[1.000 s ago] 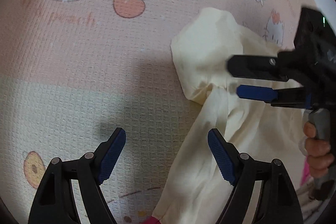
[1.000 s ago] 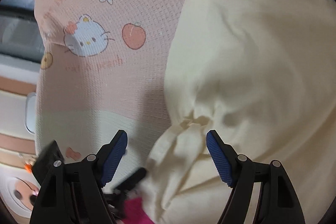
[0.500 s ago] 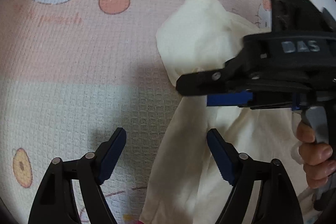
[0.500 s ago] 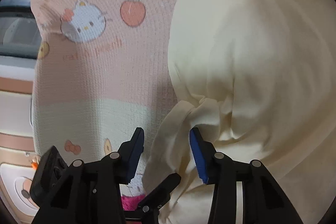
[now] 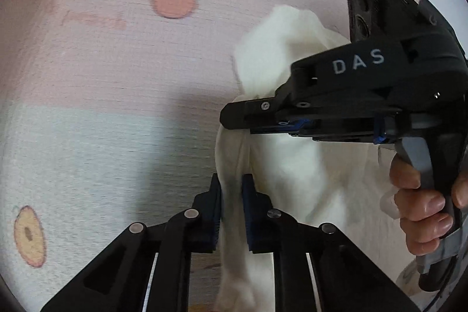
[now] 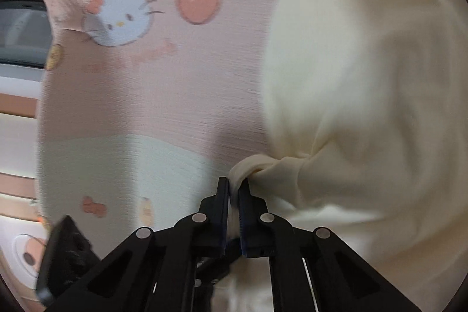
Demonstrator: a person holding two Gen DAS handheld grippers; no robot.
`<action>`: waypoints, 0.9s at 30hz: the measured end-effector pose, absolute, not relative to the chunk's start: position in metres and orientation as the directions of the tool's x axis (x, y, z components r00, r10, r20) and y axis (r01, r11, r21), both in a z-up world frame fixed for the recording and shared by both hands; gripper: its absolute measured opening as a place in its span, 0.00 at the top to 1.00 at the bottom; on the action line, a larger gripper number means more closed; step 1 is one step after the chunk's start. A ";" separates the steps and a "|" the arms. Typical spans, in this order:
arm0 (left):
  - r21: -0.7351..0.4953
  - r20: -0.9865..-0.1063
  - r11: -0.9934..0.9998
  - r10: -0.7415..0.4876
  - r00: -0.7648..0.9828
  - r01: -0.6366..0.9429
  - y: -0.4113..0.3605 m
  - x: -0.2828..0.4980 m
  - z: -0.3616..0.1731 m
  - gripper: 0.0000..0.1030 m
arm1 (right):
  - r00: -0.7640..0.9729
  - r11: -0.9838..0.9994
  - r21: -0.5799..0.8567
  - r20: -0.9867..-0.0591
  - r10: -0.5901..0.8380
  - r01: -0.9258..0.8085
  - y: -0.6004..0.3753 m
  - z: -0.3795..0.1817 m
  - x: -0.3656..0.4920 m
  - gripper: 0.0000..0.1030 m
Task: Fold clothes
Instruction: 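Grasp the cream fabric with the left gripper while the right gripper grasps beside, then open both grippers and release the cream fabric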
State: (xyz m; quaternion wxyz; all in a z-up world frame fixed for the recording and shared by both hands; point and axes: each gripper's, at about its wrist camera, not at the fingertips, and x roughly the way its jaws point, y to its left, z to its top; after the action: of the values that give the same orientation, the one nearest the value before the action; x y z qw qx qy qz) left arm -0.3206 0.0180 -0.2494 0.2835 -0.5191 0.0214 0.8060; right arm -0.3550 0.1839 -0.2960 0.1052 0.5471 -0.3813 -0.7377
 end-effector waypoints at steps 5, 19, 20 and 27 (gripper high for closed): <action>-0.275 -0.861 -0.864 0.416 -0.292 -0.421 -0.001 -0.329 -0.254 0.89 | -0.337 -0.725 0.657 -0.744 -0.577 -0.208 0.153 -0.289 -0.372 0.95; -0.216 -0.876 -0.898 0.352 -0.330 -0.384 0.011 -0.349 -0.227 0.33 | -0.368 -0.846 0.528 -0.804 -0.468 -0.077 0.174 -0.241 -0.363 0.51; -0.217 -0.868 -0.896 0.358 -0.344 -0.387 0.012 -0.353 -0.223 0.20 | -0.384 -0.851 0.518 -0.806 -0.451 -0.086 0.183 -0.232 -0.362 0.51; -0.276 -0.841 -0.862 0.431 -0.327 -0.426 0.028 -0.361 -0.216 0.21 | -0.368 -0.922 0.357 -0.886 -0.282 -0.152 0.221 -0.206 -0.380 0.51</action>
State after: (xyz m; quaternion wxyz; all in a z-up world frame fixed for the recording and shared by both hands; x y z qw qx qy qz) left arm -0.3613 0.0281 -0.2163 0.2628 -0.5173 -0.0024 0.8144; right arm -0.3795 0.2212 -0.2057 0.0406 0.5609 -0.1936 -0.8039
